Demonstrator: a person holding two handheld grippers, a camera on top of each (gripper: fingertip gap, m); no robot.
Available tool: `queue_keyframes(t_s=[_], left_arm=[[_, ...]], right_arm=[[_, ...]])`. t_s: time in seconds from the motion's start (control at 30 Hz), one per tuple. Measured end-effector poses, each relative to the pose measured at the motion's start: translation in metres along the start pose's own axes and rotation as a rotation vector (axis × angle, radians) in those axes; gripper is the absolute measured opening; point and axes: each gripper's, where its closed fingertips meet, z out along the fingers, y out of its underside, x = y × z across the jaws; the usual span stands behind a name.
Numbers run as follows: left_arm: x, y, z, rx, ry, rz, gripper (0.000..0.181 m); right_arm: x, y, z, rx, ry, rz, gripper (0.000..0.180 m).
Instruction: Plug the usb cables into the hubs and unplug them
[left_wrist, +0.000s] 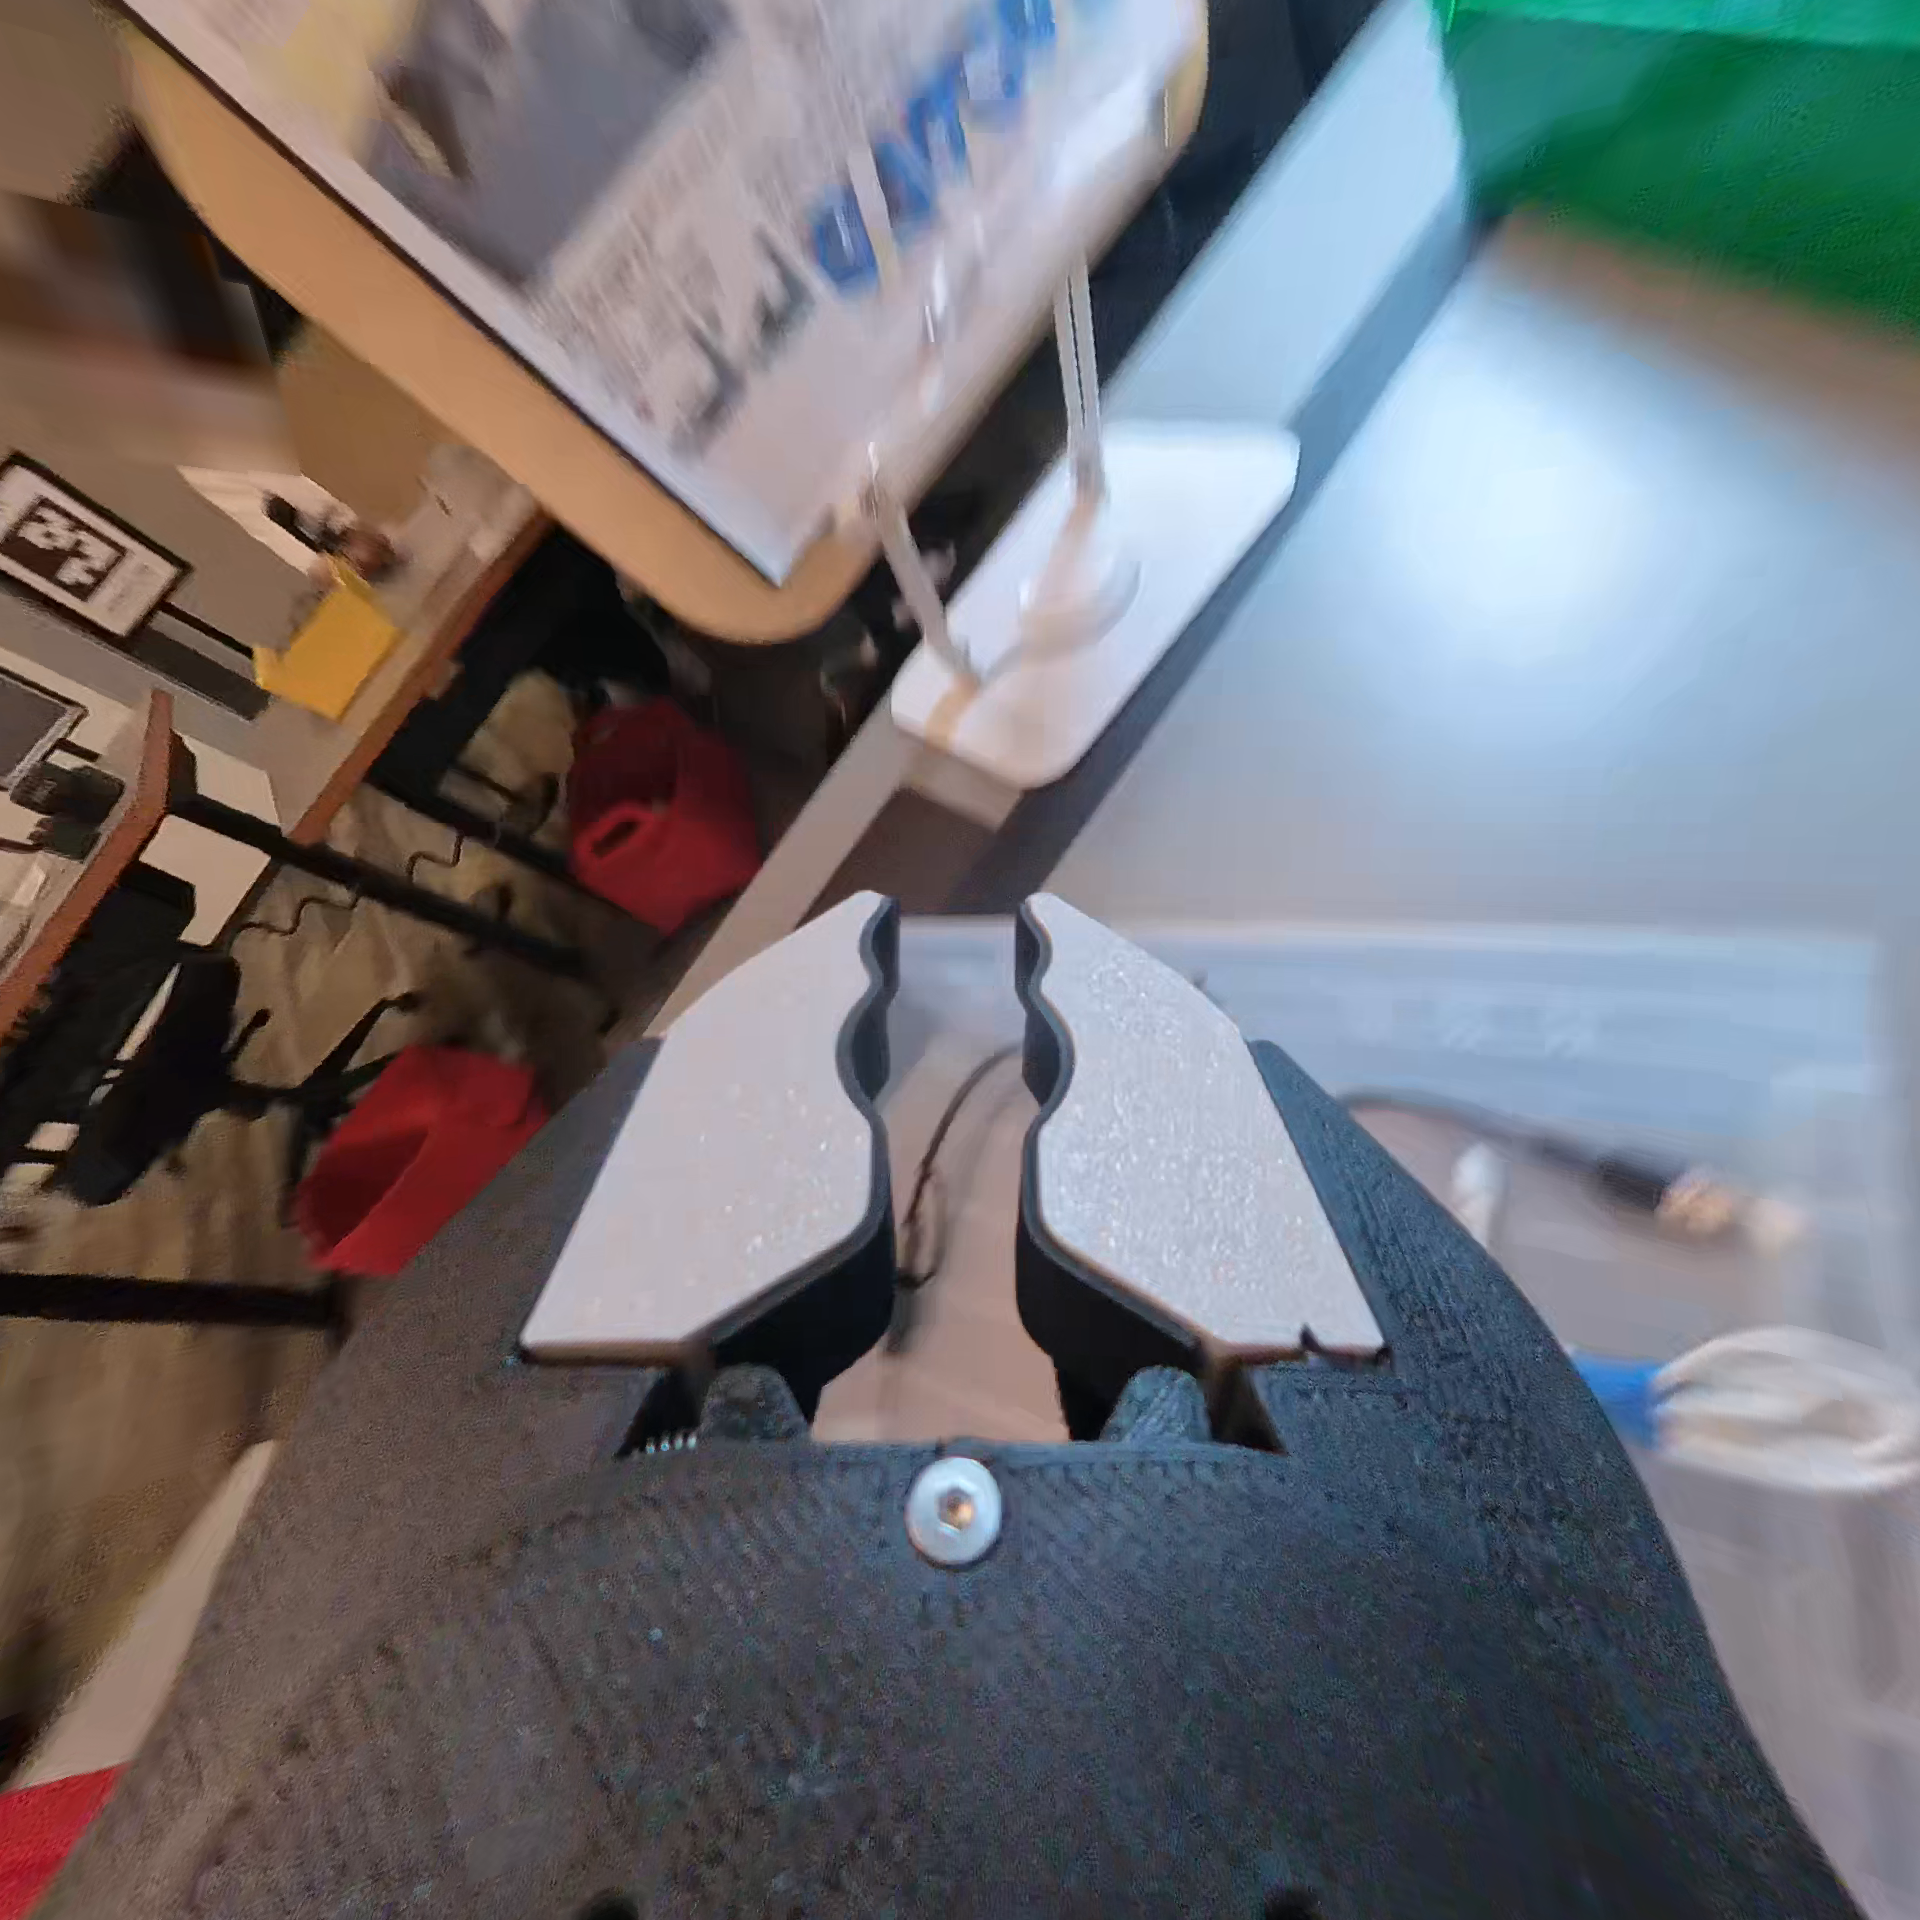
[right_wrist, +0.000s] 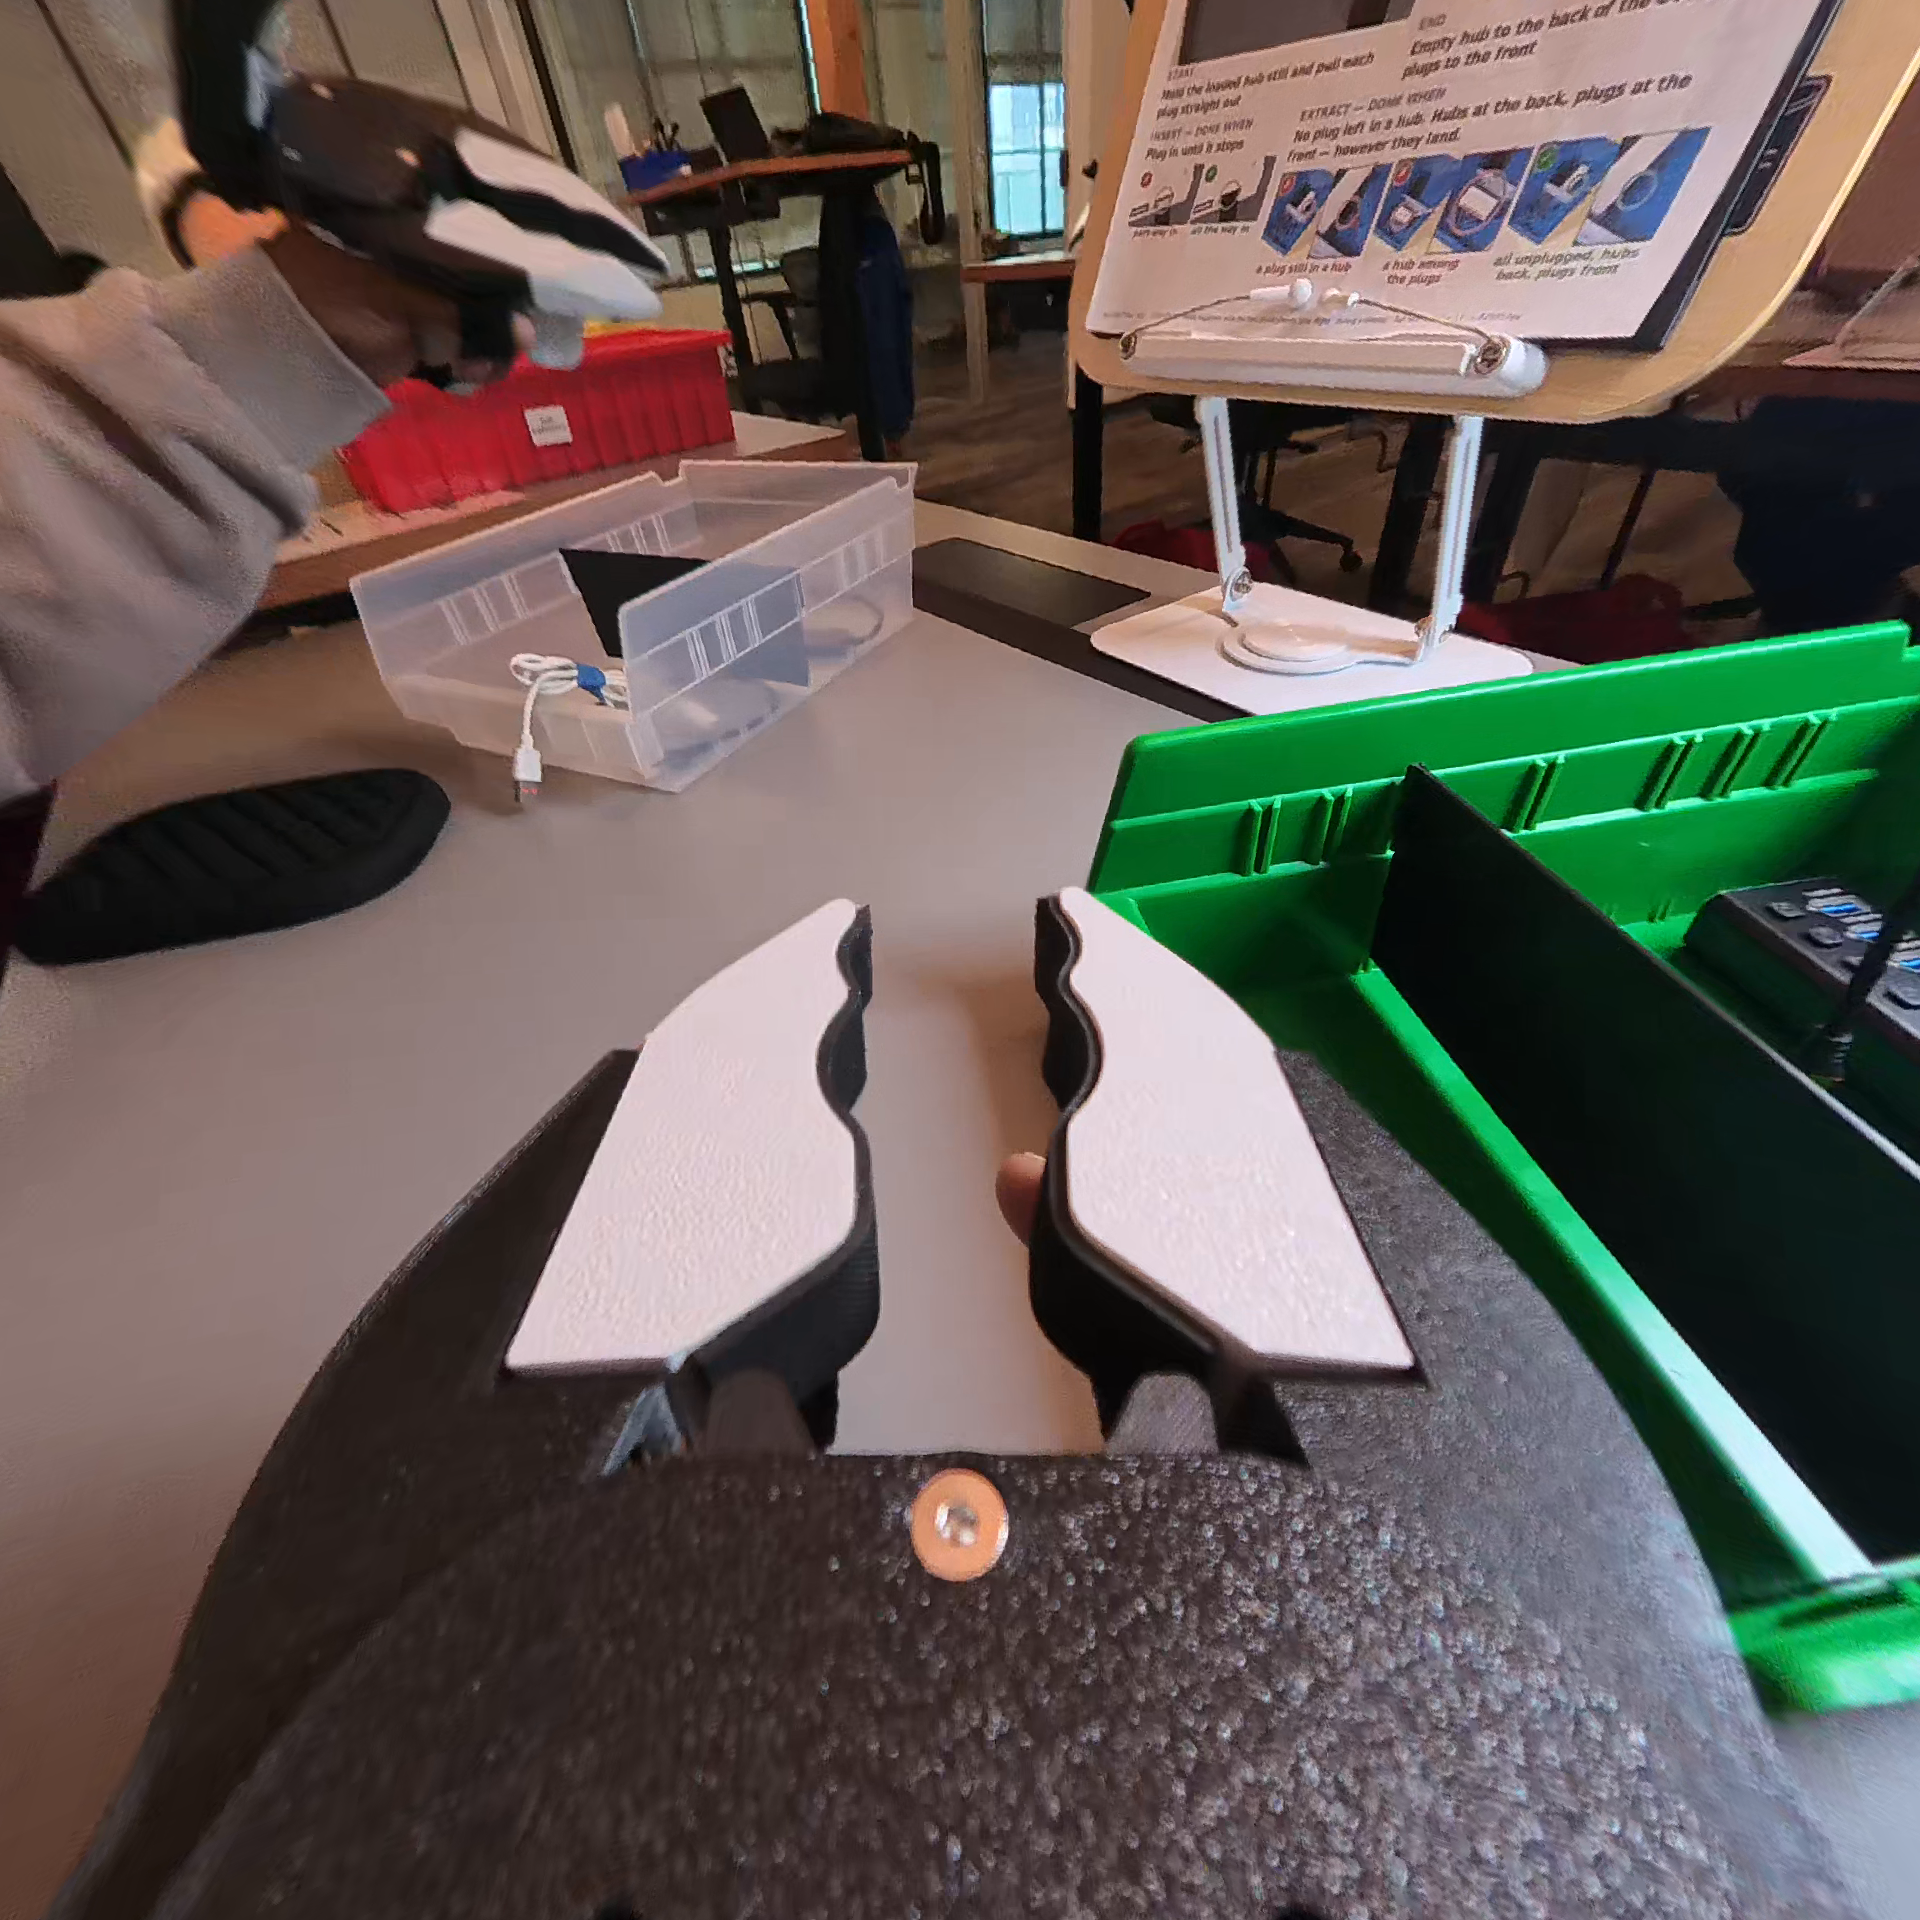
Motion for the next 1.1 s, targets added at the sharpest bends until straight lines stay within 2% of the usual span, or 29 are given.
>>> queue_keyframes(t_s=[0.13, 0.23, 0.43, 0.47, 0.5, 0.57, 0.8, 1.1], left_arm=[[-0.012, 0.079, 0.043, -0.313, 0.139, 0.369, 0.025], [-0.006, 0.124, 0.077, -0.47, 0.256, 0.415, 0.029], [0.008, 0.171, 0.125, -0.64, 0.407, 0.511, 0.036], [0.008, 0.177, 0.13, -0.658, 0.412, 0.525, 0.034], [0.007, 0.181, 0.135, -0.664, 0.405, 0.542, 0.02], [0.003, 0.184, 0.143, -0.658, 0.357, 0.606, 0.005], [-0.017, 0.173, 0.125, -0.676, 0.225, 0.63, 0.005], [-0.055, 0.117, 0.066, -0.684, 0.049, 0.692, 0.005]], right_arm=[[-0.002, 0.007, 0.006, 0.009, -0.015, -0.002, 0.029], [-0.008, 0.013, 0.005, -0.001, -0.018, -0.042, 0.029], [-0.003, 0.025, 0.0, -0.013, 0.02, -0.043, 0.029], [-0.002, 0.026, 0.0, -0.014, 0.02, -0.033, 0.028], [0.0, 0.028, 0.0, -0.015, 0.019, -0.024, 0.027], [0.003, 0.031, 0.002, -0.025, 0.018, -0.015, 0.026], [0.001, 0.036, 0.005, -0.045, 0.001, -0.024, 0.025], [-0.012, 0.031, 0.0, -0.029, -0.006, -0.065, 0.022]])
